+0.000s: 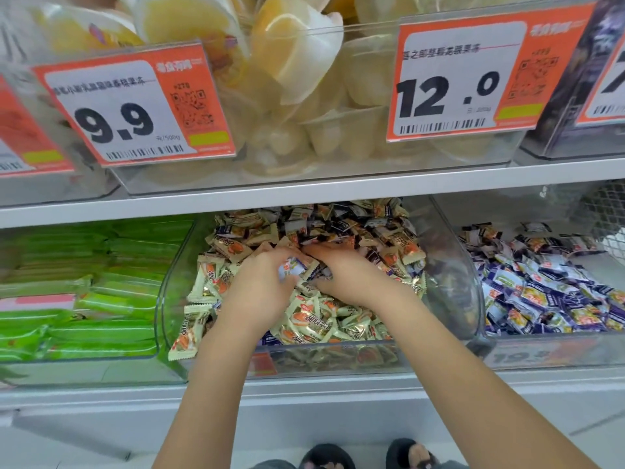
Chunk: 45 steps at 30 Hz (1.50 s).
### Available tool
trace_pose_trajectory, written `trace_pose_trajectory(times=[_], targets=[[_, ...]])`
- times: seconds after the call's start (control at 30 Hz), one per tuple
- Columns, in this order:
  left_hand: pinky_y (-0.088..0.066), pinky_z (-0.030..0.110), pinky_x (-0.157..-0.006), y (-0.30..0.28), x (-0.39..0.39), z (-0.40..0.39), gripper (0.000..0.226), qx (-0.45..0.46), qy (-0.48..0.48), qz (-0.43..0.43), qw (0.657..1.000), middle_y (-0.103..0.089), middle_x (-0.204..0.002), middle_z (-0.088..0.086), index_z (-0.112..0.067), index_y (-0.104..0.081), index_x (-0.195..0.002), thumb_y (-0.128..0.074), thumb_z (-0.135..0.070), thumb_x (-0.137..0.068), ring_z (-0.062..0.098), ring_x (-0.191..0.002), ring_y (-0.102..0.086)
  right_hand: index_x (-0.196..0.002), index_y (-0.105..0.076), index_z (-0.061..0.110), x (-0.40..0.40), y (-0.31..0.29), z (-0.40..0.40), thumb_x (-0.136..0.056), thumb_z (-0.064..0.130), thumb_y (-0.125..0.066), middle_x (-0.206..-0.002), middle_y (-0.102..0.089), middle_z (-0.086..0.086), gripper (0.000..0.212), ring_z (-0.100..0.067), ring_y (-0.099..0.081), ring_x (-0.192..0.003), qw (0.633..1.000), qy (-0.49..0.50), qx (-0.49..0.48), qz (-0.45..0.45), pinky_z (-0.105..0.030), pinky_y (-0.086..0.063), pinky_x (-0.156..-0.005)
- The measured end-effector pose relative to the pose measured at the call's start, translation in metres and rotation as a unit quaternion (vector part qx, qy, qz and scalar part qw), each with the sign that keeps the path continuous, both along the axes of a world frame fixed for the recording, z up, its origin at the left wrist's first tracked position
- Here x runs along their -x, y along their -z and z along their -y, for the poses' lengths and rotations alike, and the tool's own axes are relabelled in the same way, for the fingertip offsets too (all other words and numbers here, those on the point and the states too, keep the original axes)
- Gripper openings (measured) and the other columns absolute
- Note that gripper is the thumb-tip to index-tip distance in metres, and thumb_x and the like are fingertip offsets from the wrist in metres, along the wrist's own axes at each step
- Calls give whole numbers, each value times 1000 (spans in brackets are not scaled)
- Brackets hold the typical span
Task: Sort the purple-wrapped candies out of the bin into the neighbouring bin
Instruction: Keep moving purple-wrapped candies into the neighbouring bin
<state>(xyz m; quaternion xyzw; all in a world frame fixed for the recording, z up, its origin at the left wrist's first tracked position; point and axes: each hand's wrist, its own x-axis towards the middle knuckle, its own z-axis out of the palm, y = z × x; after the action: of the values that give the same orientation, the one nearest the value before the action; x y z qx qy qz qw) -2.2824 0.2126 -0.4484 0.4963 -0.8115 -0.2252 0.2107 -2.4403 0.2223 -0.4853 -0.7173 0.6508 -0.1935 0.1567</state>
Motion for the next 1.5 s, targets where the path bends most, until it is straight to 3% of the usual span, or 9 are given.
trace_pose_trajectory(times=[0.2,0.4,0.6,0.7,0.8,1.0,1.3,1.4,1.5], targets=[[-50,40,-84,5,9,4,44,40,11,103,994,-56,-121,11,-31,-55,-128,-47,-8,-92,31,-104,-56,-142,-38,28,2,2,-3,-89,24,-63,-135,-55,-4,59,-27,-51,-119,1000,18,-16,0,-37,-38,-97],[-49,37,-76,7,5,7,36,35,-32,83,995,-57,-123,12,-26,-57,-128,-49,-14,-95,31,-102,-58,-112,-70,18,11,-1,-8,-86,26,-69,-108,-69,-5,27,-20,-61,-91,998,50,27,7,-26,-46,-73],[-50,35,-70,4,6,6,36,18,-26,65,997,-57,-125,15,-22,-55,-131,-48,-14,-96,29,-86,-60,-101,-73,23,27,-9,-19,-83,31,-72,-99,-68,9,20,2,-57,-73,978,91,22,185,-8,-39,-57],[-45,27,-55,0,9,3,35,-3,-36,-18,999,-60,-118,12,-15,-54,-130,-49,-17,-96,23,-62,-59,-103,-69,18,32,-24,-27,-84,22,-71,-88,-68,8,19,0,-59,-56,899,153,26,410,-16,-47,-50],[-38,18,-46,-5,18,-6,12,-21,-24,-117,993,-56,-84,-1,-21,-63,-99,-53,-21,-94,11,-55,-49,-96,-66,17,34,-40,-35,-84,13,-69,-95,-68,-4,13,-12,-66,-69,785,183,4,592,-22,-53,-54],[-44,17,-54,-14,55,-36,11,-108,65,-219,968,-62,-80,-10,-35,-57,-86,-57,-26,-92,2,-56,-54,-89,-62,6,40,-63,-54,-90,9,-59,-70,-65,-3,4,-13,-59,-58,653,163,19,739,-19,-43,-41],[-46,19,-55,-25,97,-65,11,-128,133,-295,937,-56,-69,-7,-15,-62,-102,-54,-19,-94,4,-49,-50,-90,-62,10,61,-69,-98,-100,13,-44,-78,-71,-1,21,-11,-67,-70,725,143,113,664,-24,-54,-65],[-41,23,-53,-28,121,-78,9,-86,140,-287,944,-55,-64,-7,-12,-61,-92,-55,-19,-94,7,-50,-49,-84,-65,18,72,-67,-107,-100,19,-44,-83,-70,-5,26,-21,-64,-81,775,231,165,564,-44,-52,-78],[-33,20,-56,-29,150,-92,7,-54,157,-257,952,-59,-79,-1,-14,-58,-92,-54,-18,-94,12,-67,-52,-79,-61,14,86,-62,-116,-98,19,-44,-79,-62,-10,26,-24,-57,-77,780,317,226,490,-41,-46,-69]])
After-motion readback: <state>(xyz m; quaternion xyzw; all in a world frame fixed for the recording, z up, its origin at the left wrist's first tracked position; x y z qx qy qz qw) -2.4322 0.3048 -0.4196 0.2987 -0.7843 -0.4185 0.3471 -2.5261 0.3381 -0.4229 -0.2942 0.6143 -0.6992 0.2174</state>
